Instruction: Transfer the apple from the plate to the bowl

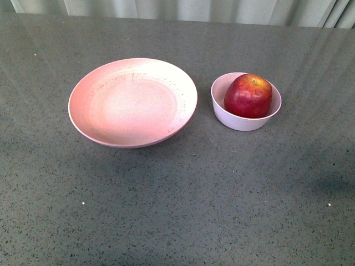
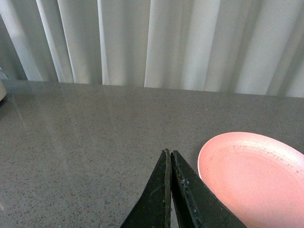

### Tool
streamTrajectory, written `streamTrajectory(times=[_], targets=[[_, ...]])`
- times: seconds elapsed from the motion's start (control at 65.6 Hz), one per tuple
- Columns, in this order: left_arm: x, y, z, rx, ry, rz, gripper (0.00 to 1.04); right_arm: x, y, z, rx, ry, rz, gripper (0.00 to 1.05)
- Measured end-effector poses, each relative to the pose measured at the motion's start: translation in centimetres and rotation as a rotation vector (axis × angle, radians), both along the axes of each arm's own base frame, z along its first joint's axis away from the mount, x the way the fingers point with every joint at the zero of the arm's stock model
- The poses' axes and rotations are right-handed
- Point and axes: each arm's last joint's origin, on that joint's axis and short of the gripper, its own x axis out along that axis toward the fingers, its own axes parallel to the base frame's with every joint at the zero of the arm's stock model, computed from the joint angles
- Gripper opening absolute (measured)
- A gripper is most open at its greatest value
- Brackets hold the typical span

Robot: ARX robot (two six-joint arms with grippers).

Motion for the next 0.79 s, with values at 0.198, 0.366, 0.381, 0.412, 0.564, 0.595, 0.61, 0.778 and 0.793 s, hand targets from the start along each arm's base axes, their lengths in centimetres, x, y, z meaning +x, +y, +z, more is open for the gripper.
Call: streamTrajectory(times=[0.198, 0.366, 0.381, 0.412, 0.564, 0.595, 0.61, 0.778, 0.793], targets=[[-1.2, 0.8, 0.1, 0.000, -0.006, 0.013, 0.02, 0.0, 0.0, 0.0, 0.000, 0.000, 0.000, 0.96], [-2.0, 0.8, 0.4, 0.001, -0.015, 0.013, 0.02, 0.0, 0.0, 0.0, 0.000, 0.000, 0.000, 0.96], [-2.0, 0.8, 0.5, 0.001, -0.015, 0.013, 0.02, 0.0, 0.0, 0.0, 0.000, 0.000, 0.000, 0.96], [-2.2, 0.8, 0.5, 0.001, -0.018, 0.012, 0.02, 0.0, 0.0, 0.0, 0.000, 0.000, 0.000, 0.96], [-2.9, 0.8, 0.8, 0.001, -0.025, 0.013, 0.02, 0.0, 0.0, 0.0, 0.000, 0.000, 0.000, 0.96], [-3.1, 0.8, 0.8, 0.001, -0.026, 0.013, 0.02, 0.0, 0.0, 0.0, 0.000, 0.000, 0.000, 0.96], [-3.1, 0.8, 0.8, 0.001, -0.027, 0.013, 0.02, 0.0, 0.0, 0.0, 0.000, 0.000, 0.000, 0.96], [-3.7, 0.8, 0.9, 0.001, -0.030, 0.013, 0.02, 0.0, 0.0, 0.0, 0.000, 0.000, 0.000, 0.96], [-3.7, 0.8, 0.9, 0.001, -0.029, 0.013, 0.02, 0.0, 0.0, 0.0, 0.000, 0.000, 0.000, 0.96]])
